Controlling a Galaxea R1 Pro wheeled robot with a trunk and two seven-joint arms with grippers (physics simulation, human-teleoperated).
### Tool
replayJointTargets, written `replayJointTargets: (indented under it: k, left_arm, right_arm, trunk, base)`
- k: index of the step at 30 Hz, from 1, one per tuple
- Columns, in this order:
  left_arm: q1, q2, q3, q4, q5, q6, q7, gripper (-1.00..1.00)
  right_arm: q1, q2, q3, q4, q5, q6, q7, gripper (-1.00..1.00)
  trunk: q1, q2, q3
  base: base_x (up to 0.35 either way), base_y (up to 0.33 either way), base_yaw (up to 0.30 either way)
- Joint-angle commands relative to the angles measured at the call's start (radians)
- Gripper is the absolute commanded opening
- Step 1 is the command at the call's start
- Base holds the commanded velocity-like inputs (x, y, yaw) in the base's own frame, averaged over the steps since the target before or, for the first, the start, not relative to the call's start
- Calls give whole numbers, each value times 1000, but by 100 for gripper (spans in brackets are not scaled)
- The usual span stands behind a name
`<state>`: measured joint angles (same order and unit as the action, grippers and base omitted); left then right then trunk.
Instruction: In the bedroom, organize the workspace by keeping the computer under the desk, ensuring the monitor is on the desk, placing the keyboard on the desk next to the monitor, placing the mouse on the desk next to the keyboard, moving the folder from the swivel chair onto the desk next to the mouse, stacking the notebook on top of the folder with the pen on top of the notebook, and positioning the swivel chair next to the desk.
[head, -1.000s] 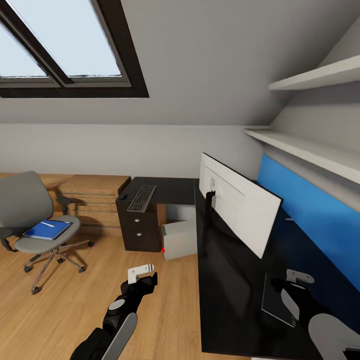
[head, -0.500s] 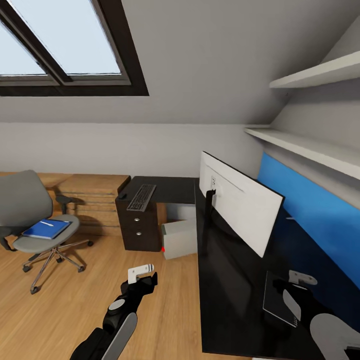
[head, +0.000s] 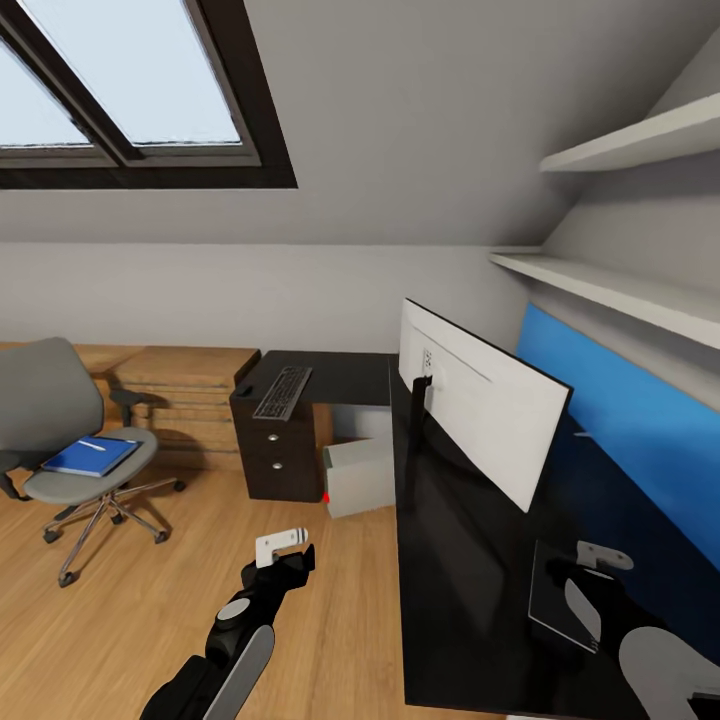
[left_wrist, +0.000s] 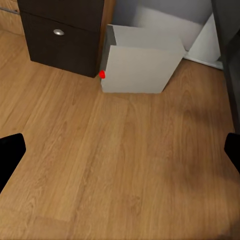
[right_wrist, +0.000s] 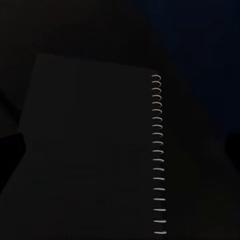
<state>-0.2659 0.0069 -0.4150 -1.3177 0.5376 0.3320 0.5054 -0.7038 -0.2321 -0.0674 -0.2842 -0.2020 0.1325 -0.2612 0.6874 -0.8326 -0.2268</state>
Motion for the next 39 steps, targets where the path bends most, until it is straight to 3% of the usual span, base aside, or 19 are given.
replayJointTargets:
  k: [1,39]
  left_arm:
    - [-1,1,-2,-2,7,2,8,100]
    - [-1,1,-3,-2,7,2,8,100]
  right_arm:
    - [0,0,-2,-2,-4,6,-3,100]
    - [0,0,-2,-3,-1,4,-3,100]
  trunk:
    - [4,-8,-5]
    - [150,-274,-124]
  base:
    - [0,0,0]
    - [0,0,0]
